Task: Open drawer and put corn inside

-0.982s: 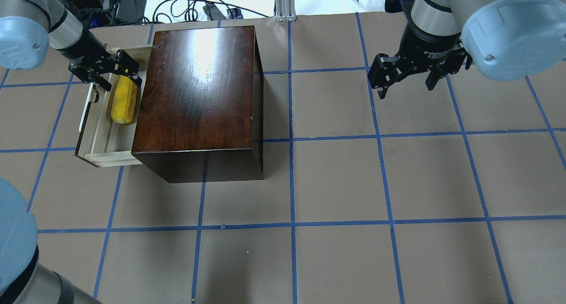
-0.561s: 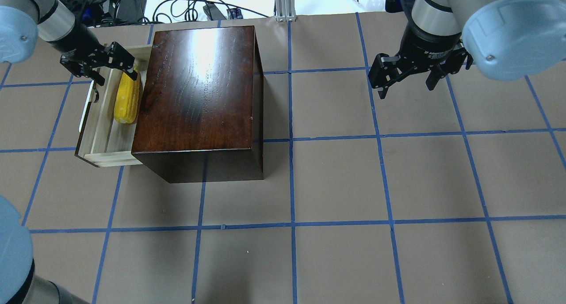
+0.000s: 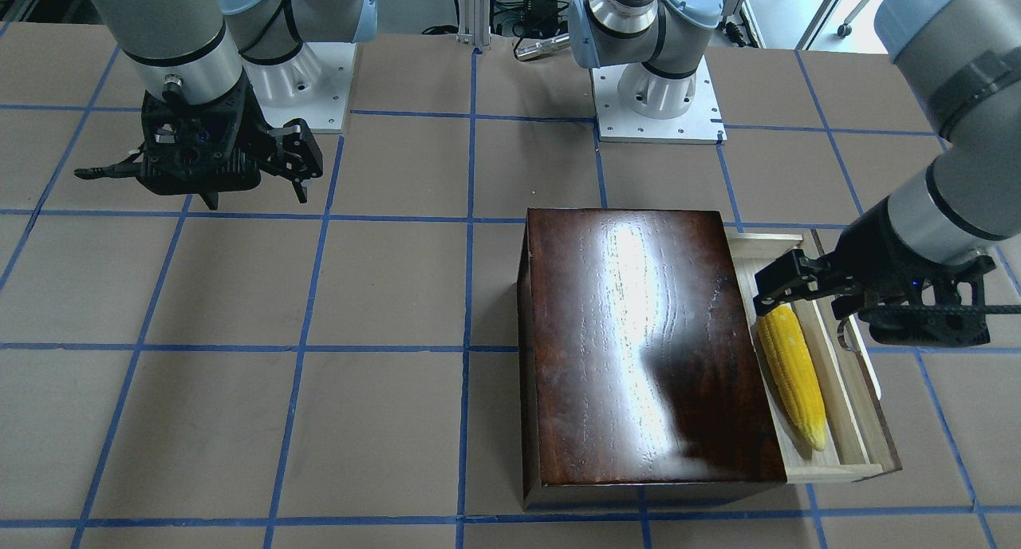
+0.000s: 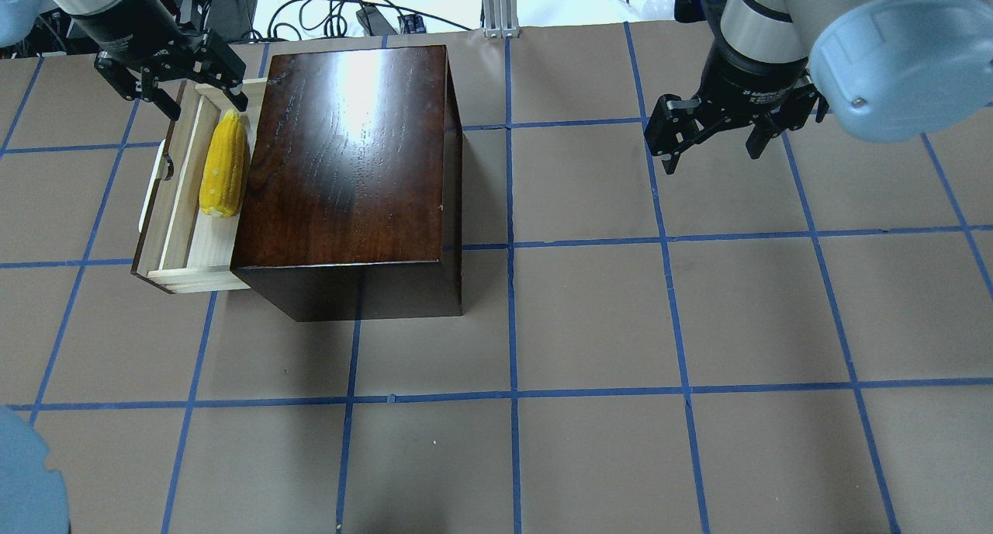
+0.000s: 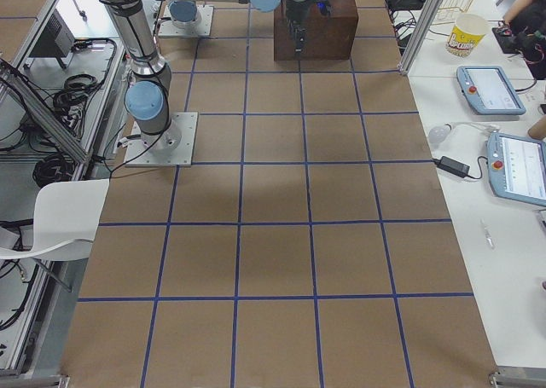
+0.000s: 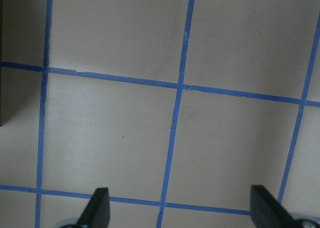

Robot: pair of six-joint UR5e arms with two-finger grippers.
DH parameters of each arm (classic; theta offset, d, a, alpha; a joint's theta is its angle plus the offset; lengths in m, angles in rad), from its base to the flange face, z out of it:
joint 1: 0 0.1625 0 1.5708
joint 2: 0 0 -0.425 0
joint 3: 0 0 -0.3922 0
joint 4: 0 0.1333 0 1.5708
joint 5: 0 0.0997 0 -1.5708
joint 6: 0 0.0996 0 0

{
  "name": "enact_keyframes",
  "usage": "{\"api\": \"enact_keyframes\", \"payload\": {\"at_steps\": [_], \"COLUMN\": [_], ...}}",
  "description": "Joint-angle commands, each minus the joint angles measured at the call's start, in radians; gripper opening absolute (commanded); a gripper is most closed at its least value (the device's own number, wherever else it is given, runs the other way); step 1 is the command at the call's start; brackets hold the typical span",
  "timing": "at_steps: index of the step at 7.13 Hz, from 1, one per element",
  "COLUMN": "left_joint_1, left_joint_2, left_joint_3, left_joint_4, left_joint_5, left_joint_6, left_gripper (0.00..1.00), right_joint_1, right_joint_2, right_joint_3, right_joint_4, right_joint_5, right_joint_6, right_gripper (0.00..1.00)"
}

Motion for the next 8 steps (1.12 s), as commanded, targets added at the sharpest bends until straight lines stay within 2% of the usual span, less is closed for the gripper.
{"api": "enact_keyframes", "payload": {"at_steps": [1, 4, 8], "left_joint_1": [-0.103, -0.218, -0.229], "left_joint_2": [0.028, 0.050, 0.091], "left_joint_3": [-0.001, -0.054, -0.102], "left_joint_4": [-0.016, -0.015, -0.016], "left_joint_5": [0.039, 0.053, 0.040], "left_joint_6": [-0.061, -0.101, -0.103], "left_gripper": [1.00, 1.00, 1.00], "right_joint_1": [0.001, -0.002, 0.001], "right_joint_2": [0.000, 0.000, -0.001], "right_joint_3": [0.000, 0.000, 0.000], "right_joint_4": [0.000, 0.000, 0.000], "right_joint_5": [0.000, 0.002, 0.000], "right_joint_6": [0.000, 0.000, 0.001], "right_gripper": [1.00, 1.00, 1.00]}}
